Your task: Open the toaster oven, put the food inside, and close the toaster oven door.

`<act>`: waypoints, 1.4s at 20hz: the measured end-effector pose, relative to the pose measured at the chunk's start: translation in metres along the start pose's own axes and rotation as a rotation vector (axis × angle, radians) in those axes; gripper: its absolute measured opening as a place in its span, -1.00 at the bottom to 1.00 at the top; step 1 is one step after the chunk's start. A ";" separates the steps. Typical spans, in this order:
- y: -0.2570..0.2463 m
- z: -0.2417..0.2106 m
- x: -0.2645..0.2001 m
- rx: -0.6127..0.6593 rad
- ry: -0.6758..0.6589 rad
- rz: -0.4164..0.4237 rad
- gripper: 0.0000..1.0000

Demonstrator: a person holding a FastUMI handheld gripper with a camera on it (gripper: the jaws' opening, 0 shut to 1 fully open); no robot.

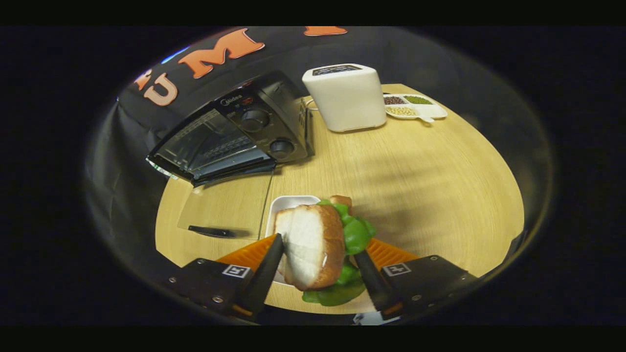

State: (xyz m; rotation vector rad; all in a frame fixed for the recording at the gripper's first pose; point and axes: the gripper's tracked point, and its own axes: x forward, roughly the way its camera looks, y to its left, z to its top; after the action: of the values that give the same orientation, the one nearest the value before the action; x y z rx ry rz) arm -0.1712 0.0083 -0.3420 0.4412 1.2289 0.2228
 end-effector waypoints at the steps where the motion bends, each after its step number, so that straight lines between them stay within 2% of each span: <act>1: 0.003 0.001 0.001 -0.003 0.003 0.001 0.46; 2: 0.007 0.000 0.000 0.000 0.011 0.009 0.27; 6: 0.015 0.005 -0.005 0.076 0.022 0.031 -0.22; 8: 0.016 0.007 -0.011 0.078 0.021 0.022 -0.31; 11: 0.019 0.021 -0.024 0.045 -0.007 0.011 -0.32; 14: 0.035 0.041 -0.042 0.050 -0.057 0.039 -0.33; 19: 0.083 0.065 -0.049 0.066 -0.096 0.143 -0.33; 25: 0.149 0.086 -0.025 0.118 -0.138 0.296 -0.33; 28: 0.177 0.100 -0.010 0.193 -0.166 0.364 -0.32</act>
State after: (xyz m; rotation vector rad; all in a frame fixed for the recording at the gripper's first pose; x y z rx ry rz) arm -0.0678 0.1417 -0.2285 0.8367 1.0048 0.3712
